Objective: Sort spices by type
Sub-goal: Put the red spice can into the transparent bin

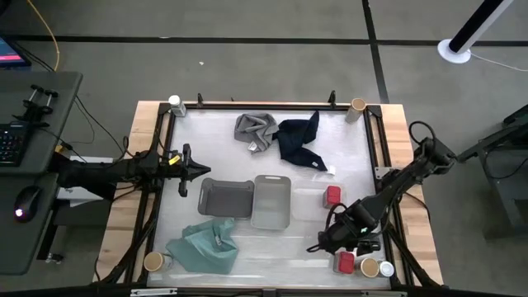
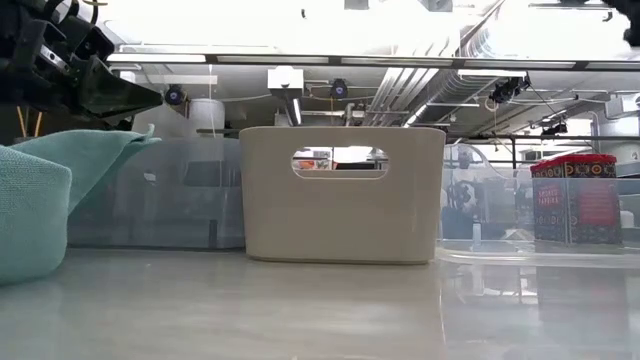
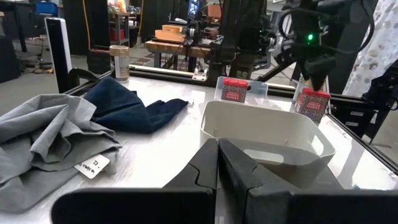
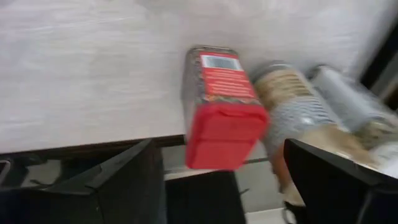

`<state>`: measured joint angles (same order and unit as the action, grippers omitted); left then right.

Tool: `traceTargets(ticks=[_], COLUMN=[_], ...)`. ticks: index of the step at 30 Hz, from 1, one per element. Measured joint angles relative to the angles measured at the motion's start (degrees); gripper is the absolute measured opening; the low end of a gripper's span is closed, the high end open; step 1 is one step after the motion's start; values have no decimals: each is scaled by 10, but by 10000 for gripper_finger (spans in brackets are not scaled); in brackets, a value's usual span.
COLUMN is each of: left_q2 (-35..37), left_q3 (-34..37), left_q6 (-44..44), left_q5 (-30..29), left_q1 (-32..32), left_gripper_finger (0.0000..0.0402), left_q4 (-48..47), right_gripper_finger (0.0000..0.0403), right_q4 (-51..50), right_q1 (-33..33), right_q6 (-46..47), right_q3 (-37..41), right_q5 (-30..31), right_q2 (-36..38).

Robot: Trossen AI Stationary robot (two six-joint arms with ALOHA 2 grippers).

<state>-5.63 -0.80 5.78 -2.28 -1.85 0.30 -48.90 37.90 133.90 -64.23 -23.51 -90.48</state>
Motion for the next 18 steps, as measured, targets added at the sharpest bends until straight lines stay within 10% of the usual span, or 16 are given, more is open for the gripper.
traceTargets(ticks=[18], left_q2=[0], left_q3=[0], left_q6=[0], left_q5=[0], left_q1=[0], left_gripper_finger=[0], left_q4=[0], right_gripper_finger=[352], right_q4=[41], right_q1=[1], right_q6=[8], right_q3=[51], right_q5=[-55], right_q2=[0])
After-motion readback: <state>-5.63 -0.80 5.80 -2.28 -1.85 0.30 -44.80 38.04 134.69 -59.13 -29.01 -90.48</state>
